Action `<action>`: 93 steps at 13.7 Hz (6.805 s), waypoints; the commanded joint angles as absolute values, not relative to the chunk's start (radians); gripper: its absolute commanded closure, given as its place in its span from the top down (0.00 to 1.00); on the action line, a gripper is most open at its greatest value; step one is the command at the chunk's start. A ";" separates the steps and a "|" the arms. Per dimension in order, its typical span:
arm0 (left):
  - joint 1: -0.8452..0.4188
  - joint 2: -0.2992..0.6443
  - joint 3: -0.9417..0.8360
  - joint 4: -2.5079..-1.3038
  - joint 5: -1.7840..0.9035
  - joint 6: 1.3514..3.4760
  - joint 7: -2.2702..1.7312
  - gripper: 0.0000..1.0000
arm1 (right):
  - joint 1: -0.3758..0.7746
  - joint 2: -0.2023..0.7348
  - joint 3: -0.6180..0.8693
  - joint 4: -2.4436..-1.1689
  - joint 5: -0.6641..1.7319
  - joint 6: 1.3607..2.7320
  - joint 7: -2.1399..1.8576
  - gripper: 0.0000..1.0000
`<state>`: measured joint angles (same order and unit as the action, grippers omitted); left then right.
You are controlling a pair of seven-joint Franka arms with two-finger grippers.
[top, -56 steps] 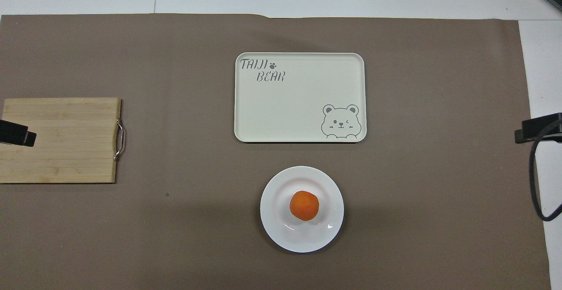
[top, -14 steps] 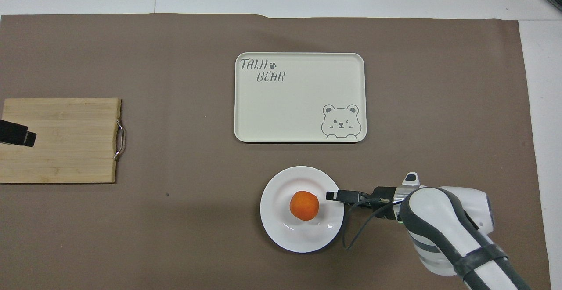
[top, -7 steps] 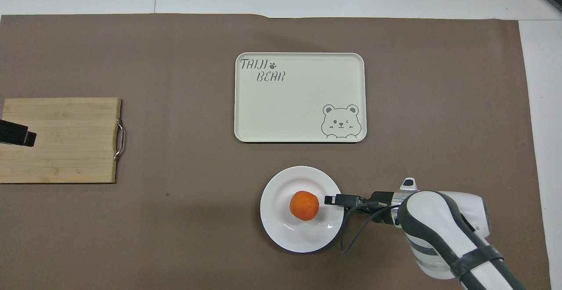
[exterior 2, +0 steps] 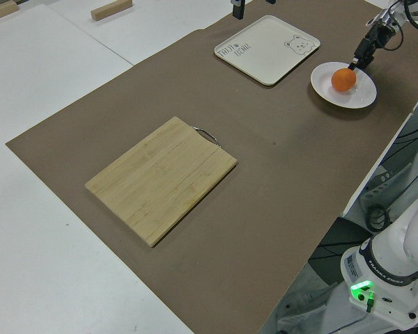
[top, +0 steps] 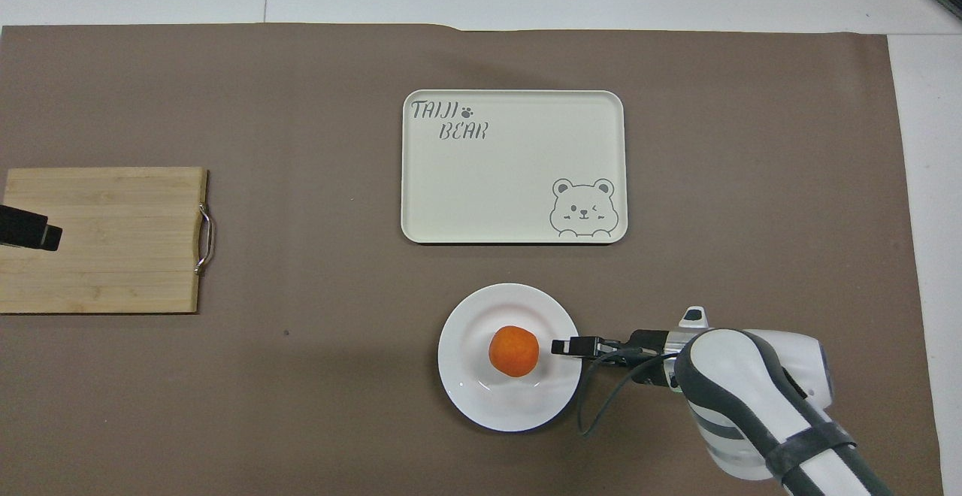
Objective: Place orange and plate with both arms
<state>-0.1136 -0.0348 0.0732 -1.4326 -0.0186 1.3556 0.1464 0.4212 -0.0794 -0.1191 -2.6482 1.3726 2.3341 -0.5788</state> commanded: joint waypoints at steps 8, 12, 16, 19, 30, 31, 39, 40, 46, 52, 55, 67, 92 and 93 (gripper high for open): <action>-0.109 -0.038 0.071 -1.422 -0.014 1.344 0.140 1.00 | 0.430 -0.012 -0.121 -2.550 1.398 2.350 -0.609 0.00; -0.109 -0.038 0.071 -1.422 -0.014 1.344 0.138 1.00 | 0.414 0.012 -0.121 -2.496 1.407 2.341 -0.722 0.00; -0.109 -0.038 0.071 -1.422 -0.014 1.344 0.140 1.00 | 0.407 -0.008 -0.127 -2.444 1.408 2.327 -0.735 0.00; -0.109 -0.037 0.071 -1.422 -0.014 1.344 0.138 1.00 | 0.384 -0.021 -0.133 -2.401 1.425 2.280 -0.733 0.00; -0.109 -0.038 0.071 -1.422 -0.014 1.344 0.140 1.00 | 0.287 0.291 -0.135 -1.916 1.414 2.241 -0.545 0.00; -0.109 -0.037 0.071 -1.422 -0.014 1.344 0.138 1.00 | 0.285 0.349 -0.135 -1.849 1.416 2.243 -0.522 0.00; -0.109 -0.038 0.071 -1.422 -0.014 1.344 0.140 1.00 | 0.230 0.483 -0.133 -1.779 1.402 2.236 -0.577 0.00; -0.109 -0.038 0.071 -1.422 -0.014 1.344 0.140 1.00 | 0.232 0.497 -0.133 -1.779 1.408 2.241 -0.595 0.00; -0.109 -0.037 0.071 -1.422 -0.014 1.344 0.140 1.00 | 0.252 0.517 -0.129 -1.812 1.419 2.247 -0.661 0.00; -0.109 -0.038 0.071 -1.422 -0.014 1.344 0.138 1.00 | 0.272 0.509 -0.130 -1.839 1.413 2.261 -0.683 0.00; -0.109 -0.037 0.071 -1.422 -0.014 1.344 0.138 1.00 | 0.272 0.512 -0.132 -1.825 1.387 2.311 -0.704 1.00; -0.109 -0.037 0.071 -1.422 -0.014 1.344 0.140 1.00 | 0.270 0.382 -0.158 -1.798 0.597 2.488 -0.288 1.00; -0.109 -0.037 0.071 -1.422 -0.014 1.344 0.140 1.00 | 0.074 -0.075 -0.158 -1.809 0.025 1.624 0.045 1.00; -0.109 -0.038 0.071 -1.422 -0.014 1.344 0.140 1.00 | 0.080 -0.095 -0.156 -1.802 0.014 1.624 0.044 1.00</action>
<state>-0.1136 -0.0348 0.0732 -1.4326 -0.0186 1.3555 0.1463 0.0830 -0.0436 -0.1679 -1.7929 0.0491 1.6290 0.0378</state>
